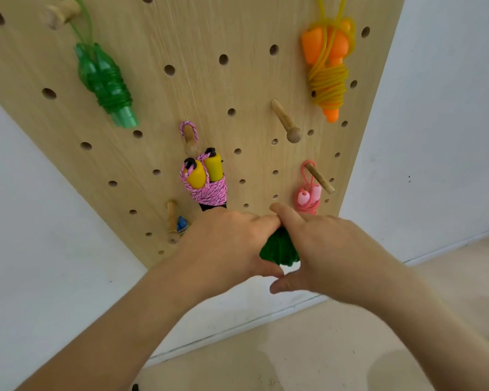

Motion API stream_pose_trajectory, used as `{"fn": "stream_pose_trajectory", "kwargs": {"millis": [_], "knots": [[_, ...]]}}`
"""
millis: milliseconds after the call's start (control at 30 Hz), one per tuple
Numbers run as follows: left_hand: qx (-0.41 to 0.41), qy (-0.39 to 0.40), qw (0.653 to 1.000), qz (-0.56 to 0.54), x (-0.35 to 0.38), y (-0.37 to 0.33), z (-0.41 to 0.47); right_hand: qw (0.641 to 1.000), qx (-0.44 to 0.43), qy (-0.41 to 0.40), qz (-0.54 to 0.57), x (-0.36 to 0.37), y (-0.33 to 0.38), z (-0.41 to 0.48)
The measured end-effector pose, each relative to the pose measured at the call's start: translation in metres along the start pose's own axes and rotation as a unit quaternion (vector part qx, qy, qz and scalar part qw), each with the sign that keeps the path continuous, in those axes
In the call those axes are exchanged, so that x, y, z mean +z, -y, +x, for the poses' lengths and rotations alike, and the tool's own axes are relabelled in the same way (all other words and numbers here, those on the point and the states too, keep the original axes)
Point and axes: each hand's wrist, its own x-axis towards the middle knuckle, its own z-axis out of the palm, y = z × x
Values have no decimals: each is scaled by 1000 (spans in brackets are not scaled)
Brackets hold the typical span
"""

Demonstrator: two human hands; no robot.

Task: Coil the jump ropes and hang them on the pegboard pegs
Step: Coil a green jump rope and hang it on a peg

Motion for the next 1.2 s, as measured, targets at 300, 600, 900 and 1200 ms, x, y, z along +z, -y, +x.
{"fn": "stream_pose_trajectory", "kwargs": {"millis": [300,600,900,1200], "knots": [[-31,84,992,-90,-9,3,-6,989,7,-8,144,19,-2,10],[-79,171,970,-155,-10,12,4,990,-5,-27,140,32,9,5],[-22,16,966,-256,-10,21,14,958,12,-38,284,20,-26,2],[-46,134,974,-176,1,26,-5,984,18,-90,151,16,-40,-2]]}}
